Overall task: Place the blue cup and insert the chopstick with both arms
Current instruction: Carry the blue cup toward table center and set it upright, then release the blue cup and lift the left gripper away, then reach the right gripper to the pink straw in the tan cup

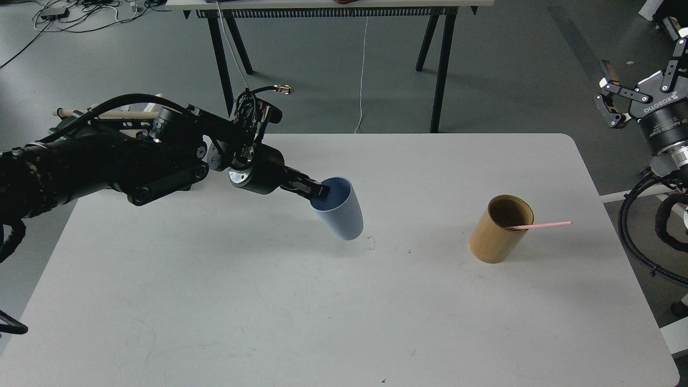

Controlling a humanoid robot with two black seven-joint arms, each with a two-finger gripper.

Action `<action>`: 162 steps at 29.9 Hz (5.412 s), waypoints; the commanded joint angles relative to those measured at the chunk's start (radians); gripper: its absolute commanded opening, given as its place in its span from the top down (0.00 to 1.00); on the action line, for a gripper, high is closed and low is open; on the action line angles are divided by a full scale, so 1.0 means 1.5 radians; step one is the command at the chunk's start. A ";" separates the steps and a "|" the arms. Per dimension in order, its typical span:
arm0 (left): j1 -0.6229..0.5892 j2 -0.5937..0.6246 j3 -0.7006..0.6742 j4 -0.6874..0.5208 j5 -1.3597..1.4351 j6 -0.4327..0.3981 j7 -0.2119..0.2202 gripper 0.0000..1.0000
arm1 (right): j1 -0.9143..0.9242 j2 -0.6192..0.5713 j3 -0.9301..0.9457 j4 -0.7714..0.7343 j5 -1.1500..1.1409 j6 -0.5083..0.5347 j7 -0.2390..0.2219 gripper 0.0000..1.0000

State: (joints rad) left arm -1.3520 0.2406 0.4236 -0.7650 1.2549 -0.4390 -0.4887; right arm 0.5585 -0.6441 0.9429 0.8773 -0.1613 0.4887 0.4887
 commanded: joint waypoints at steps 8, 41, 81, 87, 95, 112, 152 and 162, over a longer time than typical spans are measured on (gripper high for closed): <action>-0.020 -0.160 0.099 0.136 0.002 0.019 0.000 1.00 | -0.030 -0.004 0.005 -0.002 0.010 0.000 0.000 0.06; 0.055 -0.160 0.124 0.231 0.003 0.025 0.000 0.90 | -0.039 -0.006 0.015 -0.007 0.010 0.000 0.000 0.06; 0.284 0.063 -0.559 0.032 -0.294 -0.033 0.000 0.01 | -0.120 -0.187 -0.020 0.308 -0.779 -0.446 0.000 0.05; 0.357 0.091 -0.646 -0.096 -0.388 -0.033 0.000 0.01 | -0.196 -0.178 -0.073 0.305 -0.945 -0.652 0.000 0.07; 0.361 0.081 -0.654 -0.114 -0.393 -0.033 0.000 0.01 | -0.269 -0.159 -0.056 0.306 -1.036 -0.652 0.000 0.09; 0.388 0.084 -0.651 -0.107 -0.390 -0.033 0.000 0.01 | -0.345 -0.132 -0.025 0.332 -1.106 -0.652 0.000 0.10; 0.428 0.089 -0.650 -0.102 -0.389 -0.033 0.000 0.01 | -0.340 -0.025 -0.029 0.195 -1.180 -0.652 0.000 0.48; 0.428 0.088 -0.650 -0.101 -0.389 -0.033 0.000 0.01 | -0.337 -0.025 -0.028 0.195 -1.180 -0.652 0.000 0.79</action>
State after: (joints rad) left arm -0.7103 0.3737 -0.5508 -0.9168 0.6719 -0.4887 -0.4887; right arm 0.0520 -0.6817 0.8989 1.1704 -1.9313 -0.4887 0.4887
